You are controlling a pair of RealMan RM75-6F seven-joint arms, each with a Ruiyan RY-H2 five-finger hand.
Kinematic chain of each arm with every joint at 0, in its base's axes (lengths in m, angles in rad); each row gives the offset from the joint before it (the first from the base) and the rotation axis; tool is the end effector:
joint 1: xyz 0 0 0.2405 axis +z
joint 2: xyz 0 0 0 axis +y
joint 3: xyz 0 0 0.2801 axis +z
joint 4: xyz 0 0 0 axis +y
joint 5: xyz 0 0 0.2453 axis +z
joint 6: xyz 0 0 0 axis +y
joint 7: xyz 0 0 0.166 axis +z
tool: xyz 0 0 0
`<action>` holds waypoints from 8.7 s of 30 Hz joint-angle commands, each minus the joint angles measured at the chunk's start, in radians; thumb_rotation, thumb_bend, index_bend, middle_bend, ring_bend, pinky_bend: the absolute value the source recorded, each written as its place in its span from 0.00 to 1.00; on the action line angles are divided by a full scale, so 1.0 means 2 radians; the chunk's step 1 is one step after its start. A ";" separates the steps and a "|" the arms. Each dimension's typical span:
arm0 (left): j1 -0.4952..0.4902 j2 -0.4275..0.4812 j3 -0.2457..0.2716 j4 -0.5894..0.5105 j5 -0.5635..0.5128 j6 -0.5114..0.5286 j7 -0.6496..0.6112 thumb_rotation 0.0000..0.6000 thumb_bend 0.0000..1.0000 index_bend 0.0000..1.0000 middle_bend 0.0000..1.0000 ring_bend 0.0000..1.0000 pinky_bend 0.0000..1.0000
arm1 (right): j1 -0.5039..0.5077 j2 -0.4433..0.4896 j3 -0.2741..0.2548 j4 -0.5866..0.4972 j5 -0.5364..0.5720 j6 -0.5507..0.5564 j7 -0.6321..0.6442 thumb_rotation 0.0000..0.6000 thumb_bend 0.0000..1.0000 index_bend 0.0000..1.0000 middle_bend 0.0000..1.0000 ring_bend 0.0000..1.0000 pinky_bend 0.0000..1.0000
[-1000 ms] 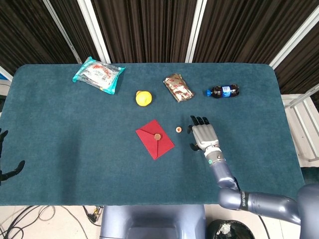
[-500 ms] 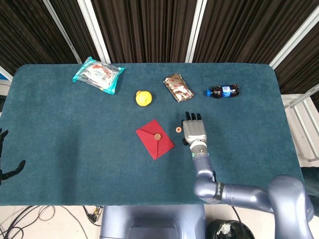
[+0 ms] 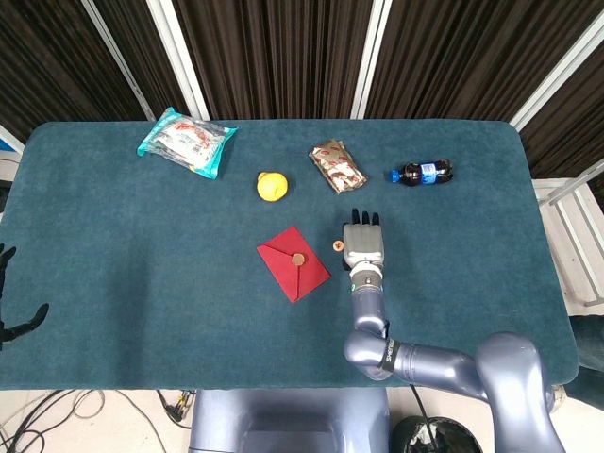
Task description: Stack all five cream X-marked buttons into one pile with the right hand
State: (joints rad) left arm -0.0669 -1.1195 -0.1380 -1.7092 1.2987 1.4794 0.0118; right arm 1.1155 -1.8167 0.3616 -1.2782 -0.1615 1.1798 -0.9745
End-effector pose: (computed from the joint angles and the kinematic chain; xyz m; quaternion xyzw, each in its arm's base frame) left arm -0.3501 0.2179 0.1505 -0.4976 -0.4412 -0.3993 0.6310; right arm -0.0943 -0.4476 -0.1046 0.6551 -0.4596 0.2000 0.5654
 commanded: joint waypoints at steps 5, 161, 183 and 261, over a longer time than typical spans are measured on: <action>-0.001 0.001 0.000 -0.002 0.000 -0.001 0.001 1.00 0.23 0.10 0.00 0.00 0.00 | 0.000 -0.028 0.009 0.040 -0.010 -0.002 0.001 1.00 0.40 0.35 0.00 0.00 0.00; 0.002 -0.002 -0.003 -0.001 -0.006 0.007 0.008 1.00 0.23 0.10 0.00 0.00 0.00 | -0.175 0.144 -0.045 -0.208 -0.166 0.005 0.123 1.00 0.40 0.57 0.00 0.00 0.00; 0.001 -0.003 -0.003 -0.001 -0.005 0.006 0.009 1.00 0.23 0.10 0.00 0.00 0.00 | -0.161 0.123 -0.053 -0.186 -0.155 -0.001 0.122 1.00 0.40 0.57 0.00 0.00 0.00; 0.002 -0.002 -0.003 -0.001 -0.005 0.006 0.009 1.00 0.30 0.10 0.00 0.00 0.00 | -0.136 0.113 -0.050 -0.185 -0.130 0.000 0.120 1.00 0.40 0.45 0.00 0.00 0.00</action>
State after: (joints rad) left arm -0.0624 -1.1245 -0.1434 -1.7109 1.2880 1.4924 0.0289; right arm 0.8427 -1.5907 0.2605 -1.6482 -0.4220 1.1803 -0.7347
